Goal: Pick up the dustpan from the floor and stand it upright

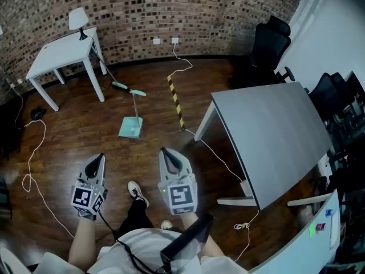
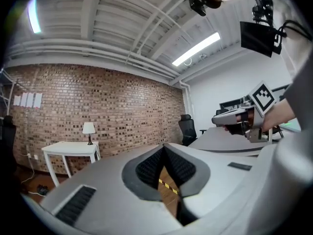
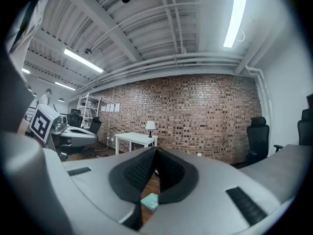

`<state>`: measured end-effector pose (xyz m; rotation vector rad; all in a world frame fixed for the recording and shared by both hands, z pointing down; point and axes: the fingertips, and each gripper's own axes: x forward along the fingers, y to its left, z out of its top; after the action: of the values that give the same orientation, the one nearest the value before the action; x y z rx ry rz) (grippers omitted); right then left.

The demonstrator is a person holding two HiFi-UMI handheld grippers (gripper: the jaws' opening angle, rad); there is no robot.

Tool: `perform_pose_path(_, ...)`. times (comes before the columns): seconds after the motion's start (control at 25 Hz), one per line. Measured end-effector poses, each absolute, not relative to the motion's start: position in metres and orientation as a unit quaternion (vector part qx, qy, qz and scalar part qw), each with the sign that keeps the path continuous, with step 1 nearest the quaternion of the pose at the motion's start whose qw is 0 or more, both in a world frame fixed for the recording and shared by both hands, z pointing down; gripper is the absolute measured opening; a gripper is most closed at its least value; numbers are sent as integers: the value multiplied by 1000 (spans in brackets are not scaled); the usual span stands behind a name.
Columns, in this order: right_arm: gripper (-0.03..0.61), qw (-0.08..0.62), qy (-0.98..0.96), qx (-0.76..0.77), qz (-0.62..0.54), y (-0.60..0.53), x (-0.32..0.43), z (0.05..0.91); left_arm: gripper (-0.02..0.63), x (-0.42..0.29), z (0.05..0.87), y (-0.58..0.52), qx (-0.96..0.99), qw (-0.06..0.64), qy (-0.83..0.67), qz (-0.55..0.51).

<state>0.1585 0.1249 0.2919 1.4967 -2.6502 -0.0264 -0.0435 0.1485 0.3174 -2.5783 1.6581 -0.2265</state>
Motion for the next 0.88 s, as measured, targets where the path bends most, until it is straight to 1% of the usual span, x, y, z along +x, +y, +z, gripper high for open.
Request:
perform_pose_path(0.16,-20,66,-870,489,12,193,203,307,0,8,336,233,-843,10,531,-89)
perform_pose_path(0.32,-20,66,-862,502,34,242,233,299,0,29,329,287,-844,-9,529,-89)
perform_pose_path(0.48,-20,52,-855,514,34,267,246,286,0,27,313,307,-839,1,537,-86)
perform_pose_path(0.68,-21,41,-854,517,29,287,238,283,0,7,302,320,-829,12,552,-87)
perform_pose_path(0.88,-22,65,-863,501,25,298,204,284,0,-18,300,328,-824,18,559,-89)
